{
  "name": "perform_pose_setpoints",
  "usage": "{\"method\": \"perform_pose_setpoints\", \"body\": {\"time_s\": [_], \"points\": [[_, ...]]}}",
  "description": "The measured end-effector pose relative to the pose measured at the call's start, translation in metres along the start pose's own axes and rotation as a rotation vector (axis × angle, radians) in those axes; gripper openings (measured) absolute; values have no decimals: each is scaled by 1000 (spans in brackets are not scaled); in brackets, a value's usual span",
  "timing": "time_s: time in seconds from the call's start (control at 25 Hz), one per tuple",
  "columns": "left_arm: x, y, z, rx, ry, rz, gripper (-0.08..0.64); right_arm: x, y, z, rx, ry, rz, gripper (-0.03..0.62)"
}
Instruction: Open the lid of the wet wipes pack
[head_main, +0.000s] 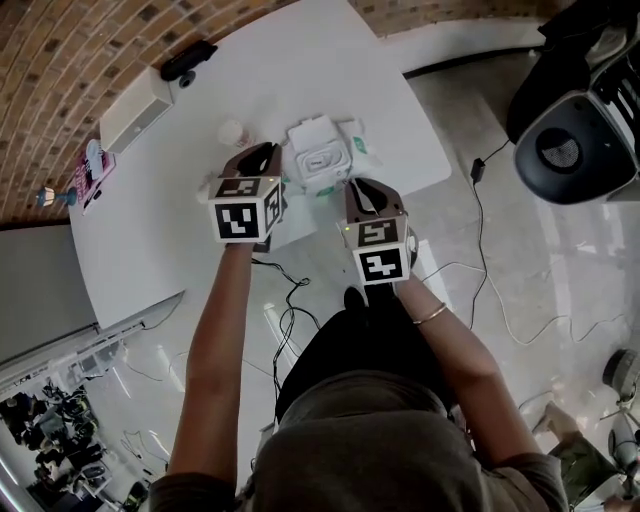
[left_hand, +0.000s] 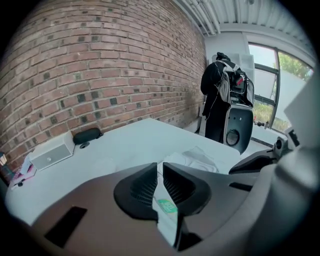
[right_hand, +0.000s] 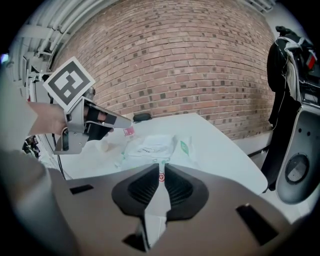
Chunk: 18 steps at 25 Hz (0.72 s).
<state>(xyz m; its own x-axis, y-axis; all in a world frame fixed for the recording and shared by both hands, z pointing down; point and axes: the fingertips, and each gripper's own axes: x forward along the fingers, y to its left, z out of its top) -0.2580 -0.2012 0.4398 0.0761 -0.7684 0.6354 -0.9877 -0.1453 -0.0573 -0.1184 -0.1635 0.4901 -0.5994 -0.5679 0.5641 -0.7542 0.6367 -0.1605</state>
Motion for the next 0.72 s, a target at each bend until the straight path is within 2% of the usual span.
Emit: {"method": "perform_pose_setpoints", "body": {"time_s": [0.28,0.4,0.72], "points": [[-26,-2,-16,-110,-49,11,34,-14,-3,14,-29,-30,-13,26],[-33,-2,-23,-138,-64,22,34,-21,-3,19,-40,-39,-12,8],[-47,-4,-39,-202,-113,50,34,-31,4,35,-84,-79,5,8]]}}
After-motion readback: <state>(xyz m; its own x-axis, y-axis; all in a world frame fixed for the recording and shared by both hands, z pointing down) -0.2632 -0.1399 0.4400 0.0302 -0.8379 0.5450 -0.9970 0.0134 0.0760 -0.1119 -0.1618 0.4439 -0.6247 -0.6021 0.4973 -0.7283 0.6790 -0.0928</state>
